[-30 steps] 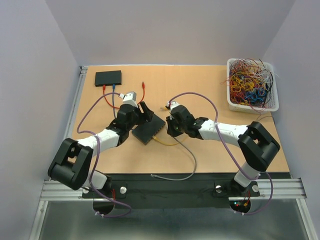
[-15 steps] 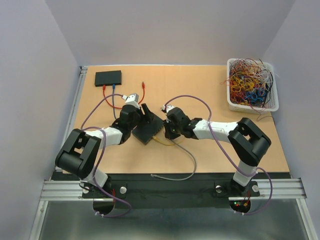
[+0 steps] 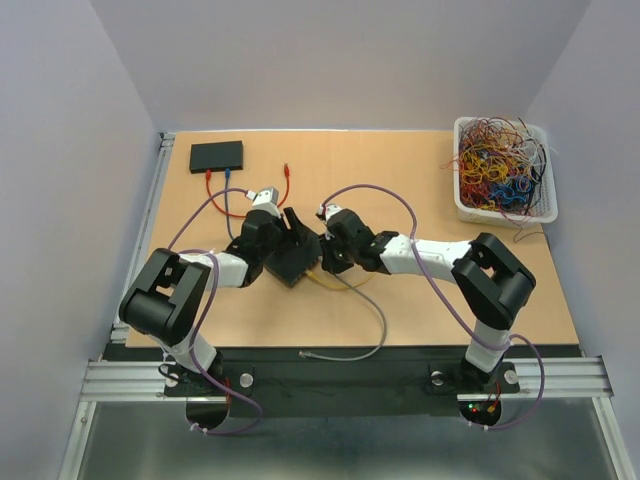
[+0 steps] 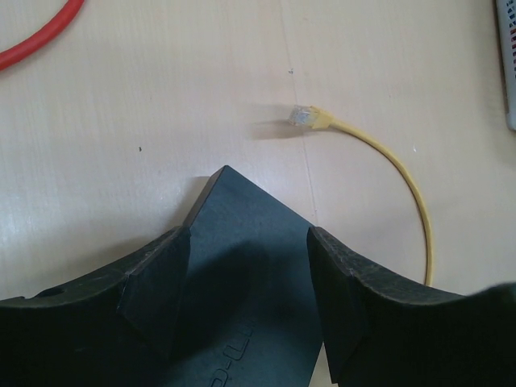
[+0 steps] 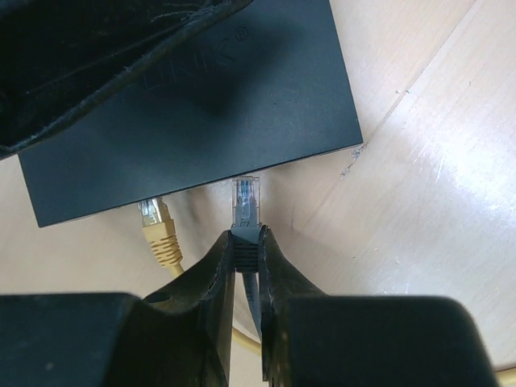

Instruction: Insert the plug into the switch port

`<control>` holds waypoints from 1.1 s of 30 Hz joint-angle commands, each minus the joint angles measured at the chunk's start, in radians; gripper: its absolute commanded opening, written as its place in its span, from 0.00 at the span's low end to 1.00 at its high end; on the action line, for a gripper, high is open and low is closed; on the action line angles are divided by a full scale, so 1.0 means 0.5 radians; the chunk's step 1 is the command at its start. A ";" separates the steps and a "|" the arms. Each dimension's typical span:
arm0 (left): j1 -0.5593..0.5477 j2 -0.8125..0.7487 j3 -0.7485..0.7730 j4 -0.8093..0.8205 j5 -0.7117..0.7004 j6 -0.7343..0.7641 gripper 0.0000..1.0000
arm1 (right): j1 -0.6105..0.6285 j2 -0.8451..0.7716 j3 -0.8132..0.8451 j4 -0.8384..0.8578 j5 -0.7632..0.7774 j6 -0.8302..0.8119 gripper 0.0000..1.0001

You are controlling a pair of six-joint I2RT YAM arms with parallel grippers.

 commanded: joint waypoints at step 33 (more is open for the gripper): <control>0.027 0.135 0.074 -0.014 0.084 0.164 0.67 | 0.067 0.150 0.270 0.027 0.024 -0.155 0.00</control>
